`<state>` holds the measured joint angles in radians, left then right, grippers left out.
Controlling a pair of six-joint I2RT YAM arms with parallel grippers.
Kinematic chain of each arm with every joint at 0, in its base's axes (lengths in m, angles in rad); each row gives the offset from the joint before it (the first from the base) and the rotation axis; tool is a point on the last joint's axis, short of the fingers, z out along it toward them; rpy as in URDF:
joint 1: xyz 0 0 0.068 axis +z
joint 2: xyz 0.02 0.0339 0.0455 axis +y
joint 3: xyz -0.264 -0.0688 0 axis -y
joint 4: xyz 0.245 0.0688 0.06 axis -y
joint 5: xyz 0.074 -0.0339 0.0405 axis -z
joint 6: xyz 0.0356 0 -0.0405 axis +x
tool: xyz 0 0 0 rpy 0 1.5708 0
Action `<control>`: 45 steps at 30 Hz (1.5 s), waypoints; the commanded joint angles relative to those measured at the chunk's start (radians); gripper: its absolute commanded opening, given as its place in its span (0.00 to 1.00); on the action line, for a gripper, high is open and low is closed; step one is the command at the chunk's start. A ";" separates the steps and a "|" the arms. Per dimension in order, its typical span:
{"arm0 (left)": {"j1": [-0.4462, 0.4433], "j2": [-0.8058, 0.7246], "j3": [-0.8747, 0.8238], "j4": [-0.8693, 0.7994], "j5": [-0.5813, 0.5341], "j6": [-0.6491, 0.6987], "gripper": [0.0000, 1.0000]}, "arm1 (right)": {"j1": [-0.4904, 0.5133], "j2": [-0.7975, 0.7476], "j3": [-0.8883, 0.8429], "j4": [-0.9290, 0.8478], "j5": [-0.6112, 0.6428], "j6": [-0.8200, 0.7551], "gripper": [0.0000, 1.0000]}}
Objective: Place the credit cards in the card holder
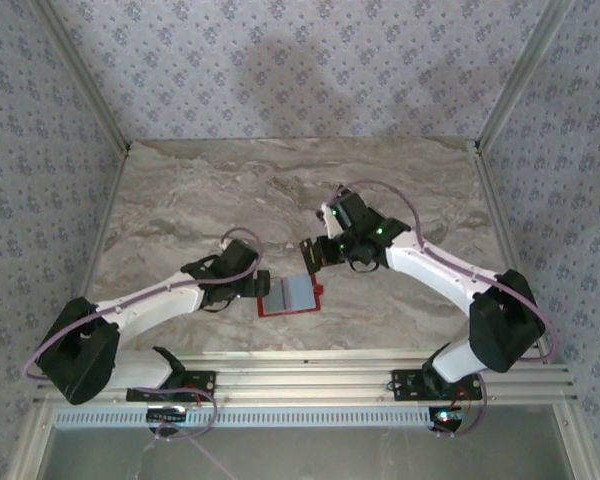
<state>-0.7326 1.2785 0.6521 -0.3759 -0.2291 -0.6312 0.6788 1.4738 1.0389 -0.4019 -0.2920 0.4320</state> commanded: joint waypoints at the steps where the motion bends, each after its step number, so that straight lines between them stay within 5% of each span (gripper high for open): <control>1: -0.042 -0.028 -0.021 -0.014 -0.061 -0.056 1.00 | 0.042 -0.040 -0.082 0.190 -0.064 0.135 0.00; 14: -0.114 0.033 -0.048 0.015 -0.124 -0.102 1.00 | 0.076 -0.020 -0.263 0.432 -0.111 0.266 0.00; 45: -0.154 0.103 -0.064 -0.034 -0.191 -0.182 1.00 | 0.084 0.101 -0.347 0.626 -0.150 0.355 0.00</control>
<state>-0.8795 1.3766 0.6113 -0.3668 -0.3943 -0.7990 0.7555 1.5654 0.7113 0.1883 -0.4351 0.7570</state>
